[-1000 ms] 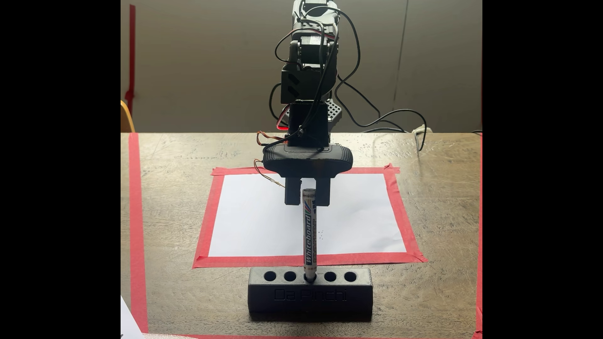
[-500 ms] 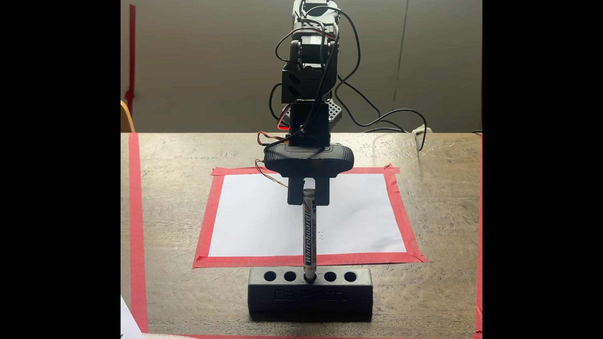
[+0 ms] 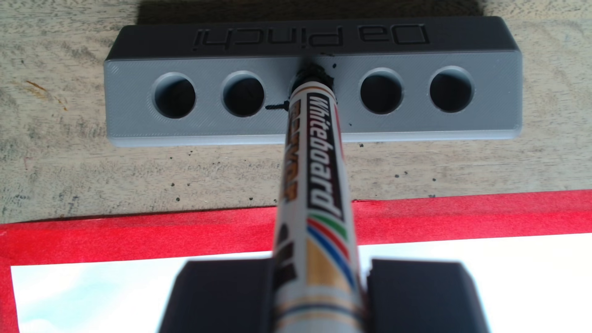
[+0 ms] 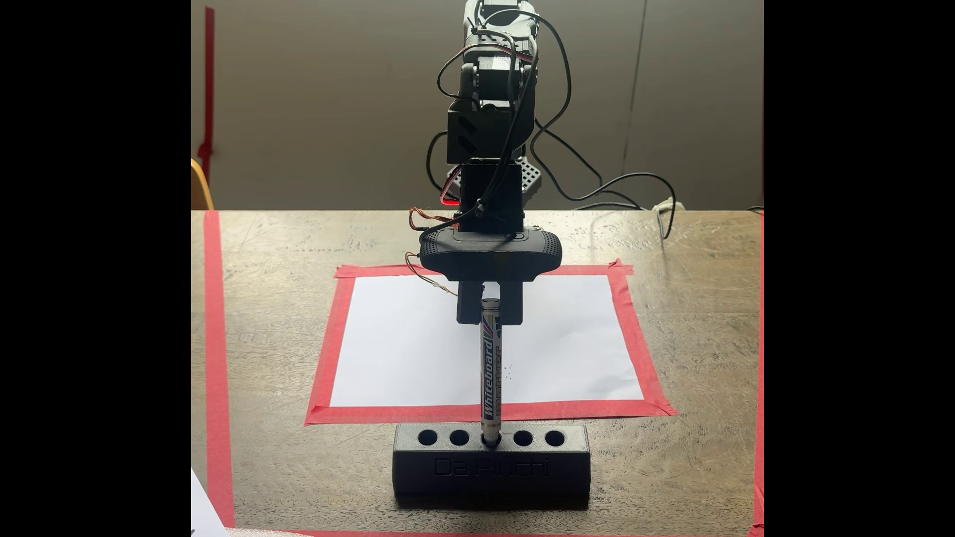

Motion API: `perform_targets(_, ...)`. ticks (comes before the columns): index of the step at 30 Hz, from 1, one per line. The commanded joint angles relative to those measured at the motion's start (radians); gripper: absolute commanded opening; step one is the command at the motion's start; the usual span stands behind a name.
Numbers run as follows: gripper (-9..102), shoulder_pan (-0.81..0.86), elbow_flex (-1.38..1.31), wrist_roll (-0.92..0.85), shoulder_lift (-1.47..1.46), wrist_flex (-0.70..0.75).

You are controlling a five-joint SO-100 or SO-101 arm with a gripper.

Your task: Pick up a pen

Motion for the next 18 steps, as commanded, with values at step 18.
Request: perform_targets(18,-1,0.011,-0.025,-0.026,0.357,0.262)
